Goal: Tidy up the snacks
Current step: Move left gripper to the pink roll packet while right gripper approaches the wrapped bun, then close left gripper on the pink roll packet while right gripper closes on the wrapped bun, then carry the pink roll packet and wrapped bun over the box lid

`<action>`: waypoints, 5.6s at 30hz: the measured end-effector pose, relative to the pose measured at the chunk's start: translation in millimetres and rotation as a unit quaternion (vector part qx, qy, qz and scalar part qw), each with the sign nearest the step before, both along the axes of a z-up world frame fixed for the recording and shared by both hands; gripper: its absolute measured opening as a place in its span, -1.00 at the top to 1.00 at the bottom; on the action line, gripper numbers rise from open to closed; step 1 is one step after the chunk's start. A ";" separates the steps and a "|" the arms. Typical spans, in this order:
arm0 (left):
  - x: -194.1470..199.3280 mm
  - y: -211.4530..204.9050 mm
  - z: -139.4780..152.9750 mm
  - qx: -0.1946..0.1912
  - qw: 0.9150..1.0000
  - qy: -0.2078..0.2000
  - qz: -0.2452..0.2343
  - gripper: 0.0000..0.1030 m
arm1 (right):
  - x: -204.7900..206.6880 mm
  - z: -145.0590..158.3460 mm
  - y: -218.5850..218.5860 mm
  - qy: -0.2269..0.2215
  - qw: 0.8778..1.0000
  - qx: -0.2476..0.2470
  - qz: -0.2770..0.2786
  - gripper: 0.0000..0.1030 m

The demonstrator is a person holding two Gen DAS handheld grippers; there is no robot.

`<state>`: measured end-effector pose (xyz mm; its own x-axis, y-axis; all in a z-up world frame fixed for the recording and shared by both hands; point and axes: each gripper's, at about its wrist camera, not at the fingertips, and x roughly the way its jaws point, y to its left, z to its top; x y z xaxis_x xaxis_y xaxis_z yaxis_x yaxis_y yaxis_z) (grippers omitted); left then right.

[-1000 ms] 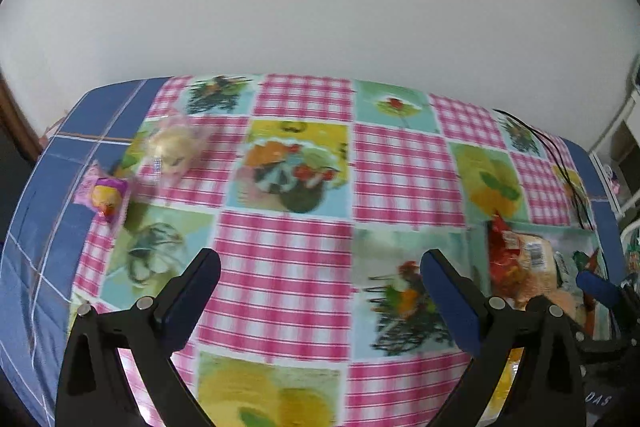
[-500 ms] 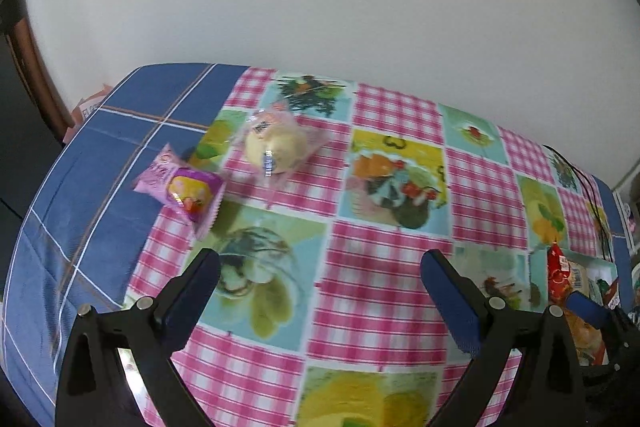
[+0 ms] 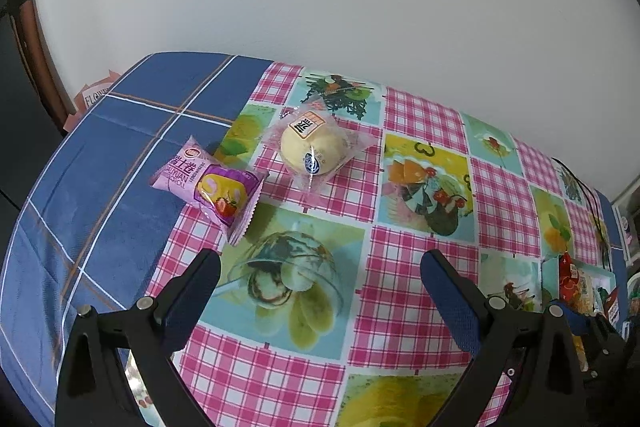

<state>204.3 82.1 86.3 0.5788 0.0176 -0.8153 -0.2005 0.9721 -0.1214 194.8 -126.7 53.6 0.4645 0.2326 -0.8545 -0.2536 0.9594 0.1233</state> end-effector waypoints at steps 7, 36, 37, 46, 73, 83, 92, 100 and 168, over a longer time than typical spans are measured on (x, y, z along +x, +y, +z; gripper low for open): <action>6.4 27.4 -4.9 -0.021 1.000 0.002 0.012 -0.94 | 8.5 -9.3 11.3 0.003 1.000 0.001 -0.003 -1.00; 50.5 94.0 -27.9 -0.003 1.000 0.025 -0.013 -0.81 | 119.5 24.8 139.9 0.019 0.995 0.095 -0.008 -0.99; 52.1 95.2 -28.9 -0.002 1.000 0.027 -0.015 -0.81 | 123.6 22.0 145.4 0.025 0.995 0.096 -0.009 -0.98; 66.8 106.0 -35.2 0.015 0.999 0.034 -0.039 -0.81 | 143.7 4.2 179.8 0.048 0.996 0.080 -0.018 -0.94; 70.0 59.5 -48.3 0.035 0.993 0.044 -0.105 -0.58 | 130.1 -8.6 113.3 0.061 0.993 0.090 -0.050 -0.22; 50.0 39.8 -48.4 0.025 0.994 0.044 -0.097 -0.42 | 89.5 -4.3 62.6 0.056 0.993 0.083 -0.055 -0.07; 25.5 23.1 -47.1 -0.017 0.996 0.053 -0.064 -0.39 | 32.9 -11.6 19.5 0.071 0.986 0.127 -0.085 -0.03; -1.2 16.0 -46.3 -0.066 0.994 0.091 -0.013 -0.38 | -10.5 -10.5 -19.0 0.092 0.972 0.168 -0.138 0.08; -126.7 -257.4 52.3 -0.019 0.994 0.024 -0.104 -0.38 | -148.1 70.5 -250.8 -0.008 0.948 0.194 -0.252 0.10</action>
<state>77.5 -175.4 138.6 0.5265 -0.1297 -0.8402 -0.0014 0.9882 -0.1533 46.7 -377.5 124.2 0.6130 0.2726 -0.7415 0.2199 0.8426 0.4916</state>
